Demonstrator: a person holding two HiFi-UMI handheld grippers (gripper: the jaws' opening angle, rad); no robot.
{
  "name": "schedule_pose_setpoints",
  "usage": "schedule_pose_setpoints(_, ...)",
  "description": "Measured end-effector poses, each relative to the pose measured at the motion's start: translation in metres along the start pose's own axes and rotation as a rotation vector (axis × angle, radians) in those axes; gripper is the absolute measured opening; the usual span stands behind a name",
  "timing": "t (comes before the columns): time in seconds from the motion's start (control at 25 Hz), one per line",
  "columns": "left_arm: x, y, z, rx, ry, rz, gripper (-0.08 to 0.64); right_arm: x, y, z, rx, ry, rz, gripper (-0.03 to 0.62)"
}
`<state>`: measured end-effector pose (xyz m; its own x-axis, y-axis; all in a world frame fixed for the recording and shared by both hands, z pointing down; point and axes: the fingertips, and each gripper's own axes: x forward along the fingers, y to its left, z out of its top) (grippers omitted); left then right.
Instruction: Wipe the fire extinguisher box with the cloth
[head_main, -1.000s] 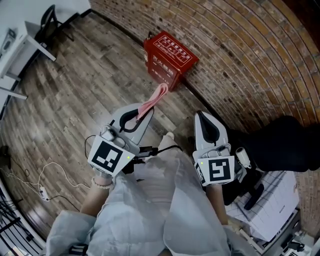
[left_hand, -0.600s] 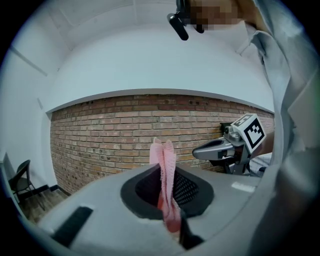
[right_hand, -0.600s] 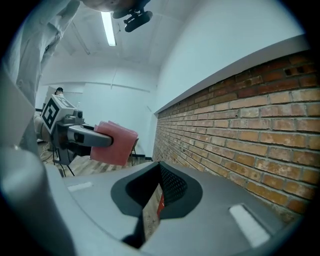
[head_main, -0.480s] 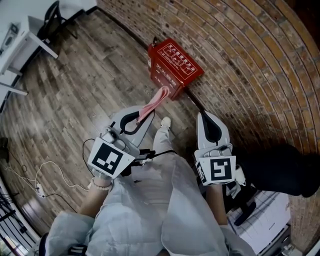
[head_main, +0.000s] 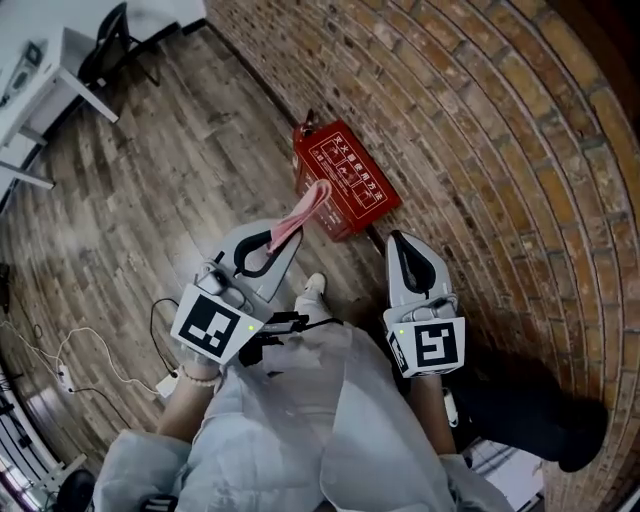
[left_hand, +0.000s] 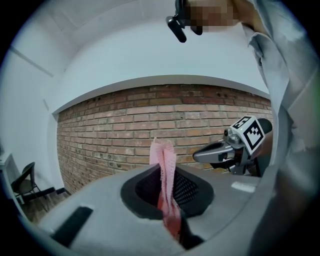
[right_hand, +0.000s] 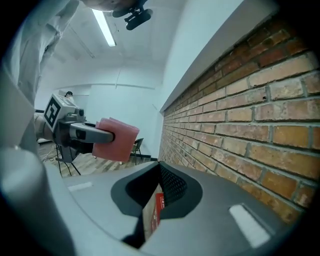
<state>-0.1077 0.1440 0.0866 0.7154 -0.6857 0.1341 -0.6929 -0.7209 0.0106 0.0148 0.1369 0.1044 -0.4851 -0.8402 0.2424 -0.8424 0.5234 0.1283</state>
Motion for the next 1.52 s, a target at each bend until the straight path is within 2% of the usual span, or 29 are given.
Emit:
schedule_pose_setpoints(0.28,0.042,0.028,0.007,-0.015,0.011,0.033,0.01,0.03,-0.036,-0.002,-0.007,0.028,0.032,0.008)
schedule_pose_setpoints(0.6,0.068,0.049,0.0,-0.017,0.056,0.036,0.009,0.049,-0.057,-0.008,0.032,0.041,0.021,0.008)
schedule_pose_setpoints(1.0,0.093,0.075,-0.002,-0.016,0.081,-0.045,0.01,0.076,-0.066,-0.005,0.065,0.051,-0.052,0.008)
schedule_pose_setpoints(1.52,0.131,0.108,-0.05,-0.024,0.174,-0.12,0.01,0.096,-0.074,-0.053,0.124,0.141,-0.107,0.008)
